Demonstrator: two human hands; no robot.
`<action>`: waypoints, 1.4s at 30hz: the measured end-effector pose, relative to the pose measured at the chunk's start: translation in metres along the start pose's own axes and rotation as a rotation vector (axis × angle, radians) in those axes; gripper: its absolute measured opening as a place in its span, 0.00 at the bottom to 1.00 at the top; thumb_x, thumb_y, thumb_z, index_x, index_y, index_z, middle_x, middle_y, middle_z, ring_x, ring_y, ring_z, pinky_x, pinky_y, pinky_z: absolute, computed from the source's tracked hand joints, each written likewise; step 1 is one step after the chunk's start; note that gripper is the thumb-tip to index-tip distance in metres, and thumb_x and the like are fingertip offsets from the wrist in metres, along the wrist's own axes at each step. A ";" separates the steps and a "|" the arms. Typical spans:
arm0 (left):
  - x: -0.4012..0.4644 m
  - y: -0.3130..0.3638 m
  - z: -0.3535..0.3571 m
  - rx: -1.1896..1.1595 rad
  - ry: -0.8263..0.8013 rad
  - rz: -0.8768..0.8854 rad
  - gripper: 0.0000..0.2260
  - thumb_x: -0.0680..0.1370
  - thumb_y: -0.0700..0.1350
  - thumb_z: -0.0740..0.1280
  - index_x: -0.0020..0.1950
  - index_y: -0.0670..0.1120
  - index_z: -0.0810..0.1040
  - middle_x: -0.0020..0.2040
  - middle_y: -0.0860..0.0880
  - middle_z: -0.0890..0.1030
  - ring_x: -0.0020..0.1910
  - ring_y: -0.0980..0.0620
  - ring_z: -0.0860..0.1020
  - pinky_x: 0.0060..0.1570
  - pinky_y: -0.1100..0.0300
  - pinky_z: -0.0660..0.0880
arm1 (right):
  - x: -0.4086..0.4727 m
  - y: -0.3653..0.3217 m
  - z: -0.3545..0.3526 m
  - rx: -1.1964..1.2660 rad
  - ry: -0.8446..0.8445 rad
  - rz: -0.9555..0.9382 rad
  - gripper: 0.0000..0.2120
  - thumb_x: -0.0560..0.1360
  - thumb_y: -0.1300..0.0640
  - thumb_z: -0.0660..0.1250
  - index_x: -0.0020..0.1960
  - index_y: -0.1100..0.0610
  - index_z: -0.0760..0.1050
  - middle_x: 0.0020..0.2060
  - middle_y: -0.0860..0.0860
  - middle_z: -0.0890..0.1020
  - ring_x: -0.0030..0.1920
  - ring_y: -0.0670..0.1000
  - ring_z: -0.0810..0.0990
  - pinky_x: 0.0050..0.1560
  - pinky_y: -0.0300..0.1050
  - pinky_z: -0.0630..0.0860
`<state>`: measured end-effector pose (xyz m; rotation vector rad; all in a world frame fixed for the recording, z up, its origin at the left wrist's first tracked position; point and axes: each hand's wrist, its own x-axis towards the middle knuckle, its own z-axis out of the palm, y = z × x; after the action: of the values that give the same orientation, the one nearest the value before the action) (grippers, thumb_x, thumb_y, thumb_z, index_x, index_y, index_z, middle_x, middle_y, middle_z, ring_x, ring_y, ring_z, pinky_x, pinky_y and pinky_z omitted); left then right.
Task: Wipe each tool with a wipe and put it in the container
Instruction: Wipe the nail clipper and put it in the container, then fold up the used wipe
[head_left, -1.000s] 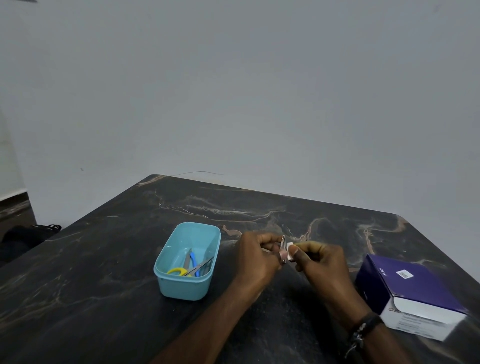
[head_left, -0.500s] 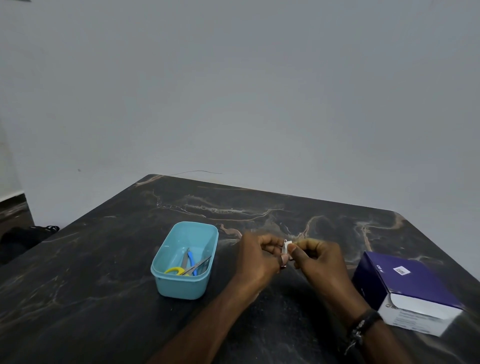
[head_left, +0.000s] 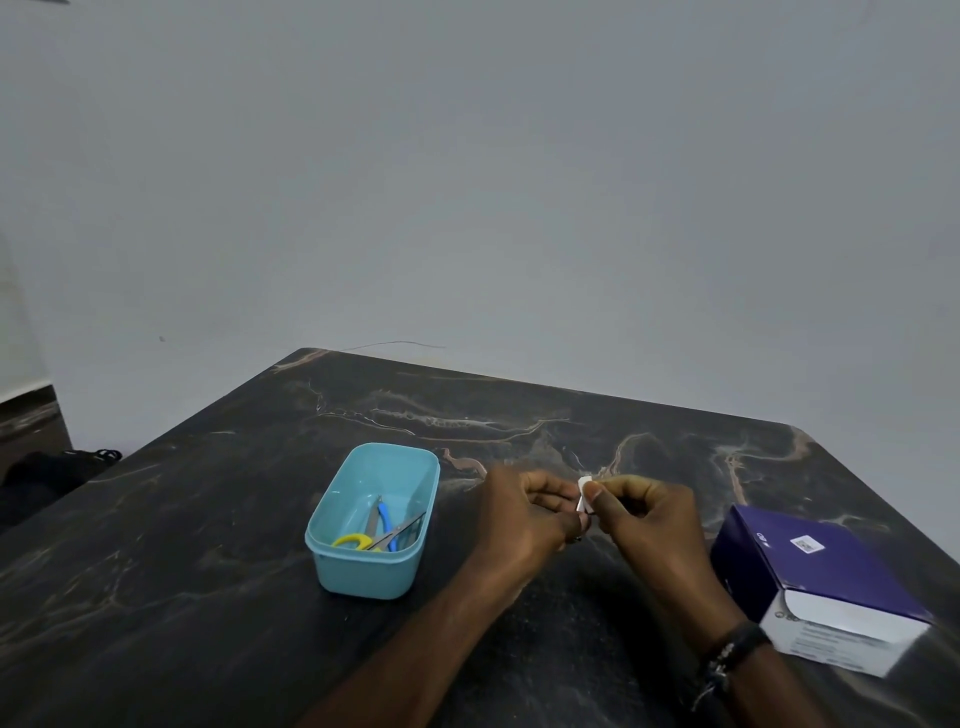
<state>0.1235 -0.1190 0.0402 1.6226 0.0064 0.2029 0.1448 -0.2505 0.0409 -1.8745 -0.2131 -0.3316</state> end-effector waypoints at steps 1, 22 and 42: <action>0.000 0.001 0.001 -0.004 0.017 0.007 0.07 0.69 0.36 0.76 0.45 0.41 0.82 0.39 0.43 0.84 0.37 0.51 0.83 0.39 0.55 0.82 | 0.000 -0.001 -0.001 0.003 -0.008 -0.001 0.06 0.74 0.59 0.70 0.39 0.56 0.83 0.32 0.50 0.85 0.34 0.44 0.83 0.37 0.35 0.75; -0.006 0.031 -0.004 -0.029 0.272 0.213 0.09 0.69 0.36 0.76 0.47 0.45 0.83 0.37 0.48 0.84 0.36 0.54 0.83 0.38 0.63 0.81 | 0.000 -0.003 -0.001 -0.017 0.040 -0.009 0.06 0.74 0.56 0.71 0.38 0.53 0.83 0.31 0.49 0.84 0.33 0.44 0.81 0.38 0.43 0.79; 0.007 0.046 -0.119 1.287 0.177 -0.186 0.15 0.62 0.45 0.78 0.42 0.48 0.76 0.44 0.50 0.83 0.45 0.50 0.81 0.42 0.56 0.76 | 0.001 -0.007 -0.012 0.102 0.200 -0.065 0.09 0.75 0.54 0.70 0.37 0.54 0.82 0.28 0.47 0.81 0.29 0.41 0.76 0.32 0.40 0.72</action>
<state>0.1088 -0.0033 0.0927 2.8554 0.5130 0.2059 0.1419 -0.2599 0.0510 -1.7234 -0.1518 -0.5397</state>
